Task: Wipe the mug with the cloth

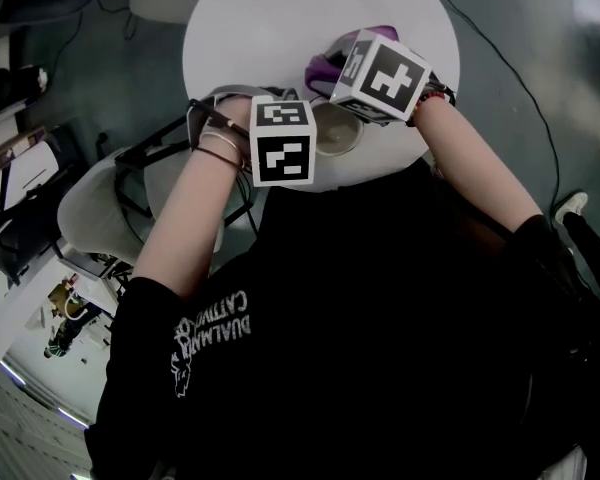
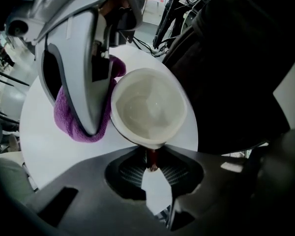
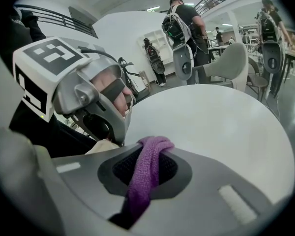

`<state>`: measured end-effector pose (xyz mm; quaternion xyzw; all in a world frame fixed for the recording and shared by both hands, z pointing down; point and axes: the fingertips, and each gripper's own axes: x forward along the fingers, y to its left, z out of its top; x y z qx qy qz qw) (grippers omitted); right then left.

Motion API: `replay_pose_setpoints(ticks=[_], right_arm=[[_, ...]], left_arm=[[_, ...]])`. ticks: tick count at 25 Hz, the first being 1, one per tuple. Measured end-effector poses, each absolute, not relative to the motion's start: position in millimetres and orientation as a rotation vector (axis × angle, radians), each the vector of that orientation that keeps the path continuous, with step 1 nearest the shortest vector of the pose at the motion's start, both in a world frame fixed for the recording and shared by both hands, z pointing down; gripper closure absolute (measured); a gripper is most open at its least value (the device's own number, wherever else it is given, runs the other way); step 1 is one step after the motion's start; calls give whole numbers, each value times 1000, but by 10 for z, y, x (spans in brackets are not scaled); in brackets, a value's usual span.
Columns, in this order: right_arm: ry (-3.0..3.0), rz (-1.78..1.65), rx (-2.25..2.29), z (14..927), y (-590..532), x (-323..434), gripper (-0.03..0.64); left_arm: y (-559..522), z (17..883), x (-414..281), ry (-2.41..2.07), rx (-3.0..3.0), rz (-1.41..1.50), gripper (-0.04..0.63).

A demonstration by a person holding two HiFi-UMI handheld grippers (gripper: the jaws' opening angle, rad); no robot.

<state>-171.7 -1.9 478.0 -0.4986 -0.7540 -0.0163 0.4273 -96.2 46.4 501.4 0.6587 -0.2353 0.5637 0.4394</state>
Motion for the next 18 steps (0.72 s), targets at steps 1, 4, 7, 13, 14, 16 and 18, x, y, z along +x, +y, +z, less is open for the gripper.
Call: replay_pose_setpoints(ticks=[1,4,7,13,14,16,18], right_arm=[[-1884,-45,-1252,4788,15,-1734,583],[-1902,-73,-1259,4815,144,-1750,583],[-2008,-7,-1218,4728,245,-1857,581],[-2281,699,-1110,4010,-45,-2148,580],[-2317,770,-1099,3837,-170,-2158,579],[-2392,858,-1081,3486,-427,-2160,580],[-2476,894,-1058,3150,-678,-2137,580]], left_arm=[[470,5033,-963,-585,1634,1407,528],[517,5091,-942,-584,1631,1401,529],[522,5119,-967,-627,1639,1394,529],[381,5083,-954,-725,1679,1378,532],[352,5034,-941,-737,1684,1374,532],[293,4948,-936,-782,1691,1366,532],[214,4914,-957,-850,1711,1367,534]])
